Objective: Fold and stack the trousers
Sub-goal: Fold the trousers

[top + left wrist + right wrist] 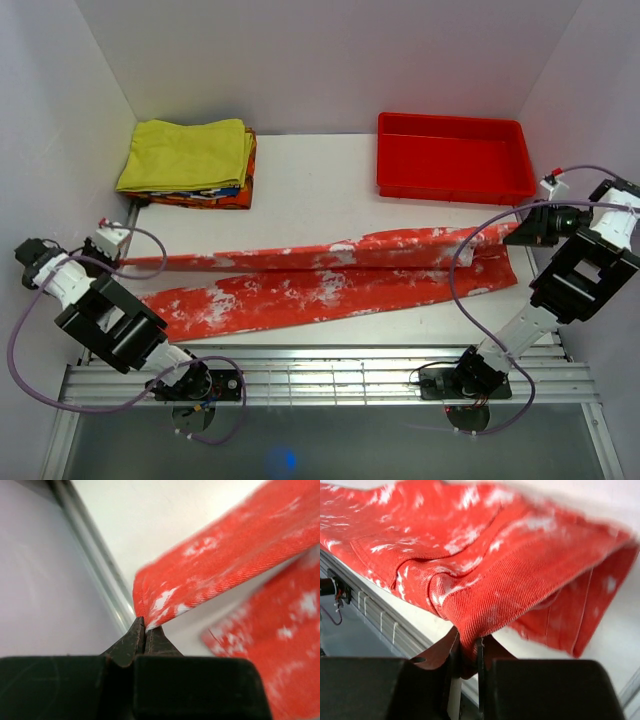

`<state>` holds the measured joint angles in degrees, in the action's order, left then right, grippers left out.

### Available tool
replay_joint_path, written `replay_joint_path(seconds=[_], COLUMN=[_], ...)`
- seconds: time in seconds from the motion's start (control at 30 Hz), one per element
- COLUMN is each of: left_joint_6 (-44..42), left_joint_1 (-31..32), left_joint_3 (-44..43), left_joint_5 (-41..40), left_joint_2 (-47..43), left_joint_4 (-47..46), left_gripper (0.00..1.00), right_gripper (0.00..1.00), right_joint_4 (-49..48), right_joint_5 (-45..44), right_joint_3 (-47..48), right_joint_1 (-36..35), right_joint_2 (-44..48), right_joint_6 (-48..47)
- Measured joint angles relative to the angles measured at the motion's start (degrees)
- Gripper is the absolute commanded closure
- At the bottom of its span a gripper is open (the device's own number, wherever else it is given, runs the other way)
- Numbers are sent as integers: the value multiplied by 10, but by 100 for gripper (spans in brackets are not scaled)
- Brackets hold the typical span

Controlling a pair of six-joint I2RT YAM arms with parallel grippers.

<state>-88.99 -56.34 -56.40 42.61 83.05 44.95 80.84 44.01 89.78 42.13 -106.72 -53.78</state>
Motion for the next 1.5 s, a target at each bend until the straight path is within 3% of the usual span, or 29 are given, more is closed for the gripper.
replay_joint_path(seconds=[0.17,0.3,0.37,0.53,0.67,0.77,0.97,1.13,1.23,1.5], left_joint_6=[162,224,202,58,-43,-99,-156,-178,-202,-232], left_joint_1=[30,25,16,-7,-6,-8,-10,-40,-77,-128], left_joint_3=[-142,-127,-63,177,300,342,298,216,156,99], left_joint_5=[37,59,62,13,-36,-61,-68,-85,-100,-90], left_joint_2=[50,10,-40,-171,-212,-226,-163,-79,-39,-53], left_joint_4=[-16,-69,-100,-115,-108,-120,-89,-30,8,124], left_gripper=[100,100,100,100,100,100,100,94,100,100], right_gripper=[92,92,92,92,92,92,92,92,92,92], right_joint_4=[-54,-102,-124,-176,-217,-236,-233,-209,-203,-180], right_joint_5=[108,175,177,111,47,6,-53,-94,-113,-131], right_joint_3=[51,33,-16,-158,-219,-232,-232,-229,-224,-221], right_joint_1=[-60,-56,-42,-8,-9,-9,-9,1,5,7], right_joint_2=[0,17,42,66,42,30,29,28,28,28], right_joint_6=[55,30,-9,-102,-127,-133,-151,-162,-168,-173])
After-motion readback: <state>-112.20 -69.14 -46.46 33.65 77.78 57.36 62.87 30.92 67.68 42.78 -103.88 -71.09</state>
